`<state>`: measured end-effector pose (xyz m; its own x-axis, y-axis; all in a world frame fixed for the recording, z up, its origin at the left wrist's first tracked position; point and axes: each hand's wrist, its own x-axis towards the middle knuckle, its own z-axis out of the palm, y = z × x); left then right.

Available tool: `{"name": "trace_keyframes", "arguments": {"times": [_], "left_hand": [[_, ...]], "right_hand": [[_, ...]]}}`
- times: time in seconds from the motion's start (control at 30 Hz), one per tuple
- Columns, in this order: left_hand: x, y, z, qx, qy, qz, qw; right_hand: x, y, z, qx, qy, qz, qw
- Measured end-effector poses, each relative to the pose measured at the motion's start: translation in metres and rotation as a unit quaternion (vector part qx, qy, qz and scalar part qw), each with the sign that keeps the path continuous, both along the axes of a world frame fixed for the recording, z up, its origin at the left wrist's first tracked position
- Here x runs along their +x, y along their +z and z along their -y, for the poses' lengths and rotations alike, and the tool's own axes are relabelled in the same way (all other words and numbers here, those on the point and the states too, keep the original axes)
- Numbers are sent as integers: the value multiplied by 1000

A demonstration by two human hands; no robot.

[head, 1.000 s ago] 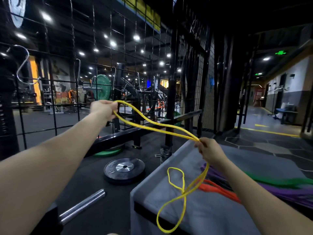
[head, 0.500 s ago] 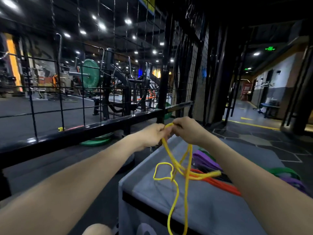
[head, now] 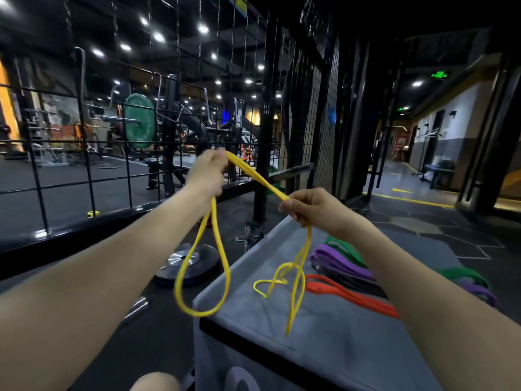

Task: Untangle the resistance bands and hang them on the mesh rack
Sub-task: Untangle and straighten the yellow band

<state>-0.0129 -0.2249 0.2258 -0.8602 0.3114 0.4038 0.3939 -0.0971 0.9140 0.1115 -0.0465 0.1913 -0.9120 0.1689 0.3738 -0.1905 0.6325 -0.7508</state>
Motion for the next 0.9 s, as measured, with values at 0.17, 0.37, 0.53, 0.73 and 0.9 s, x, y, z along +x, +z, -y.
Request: {"name": "trace_keyframes", "arguments": {"times": [0.17,0.37,0.53,0.73,0.9], "left_hand": [[-24,6,17,5,19,58,998],[-3,-30,18,-196,-87,44,976],[18,-34,7,-271,-175,-14,946],[56,-4,-29,-77,-283,-32,955],[72,3,-46,-36,-309,-41,949]], "right_hand": [[10,8,-9,43,-67,-25,997],[28,55,-7,59,-111,-79,989],[41,76,2,53,-70,-57,995],[41,77,12,29,-18,-23,999],[46,72,7,29,-14,-17,999]]}}
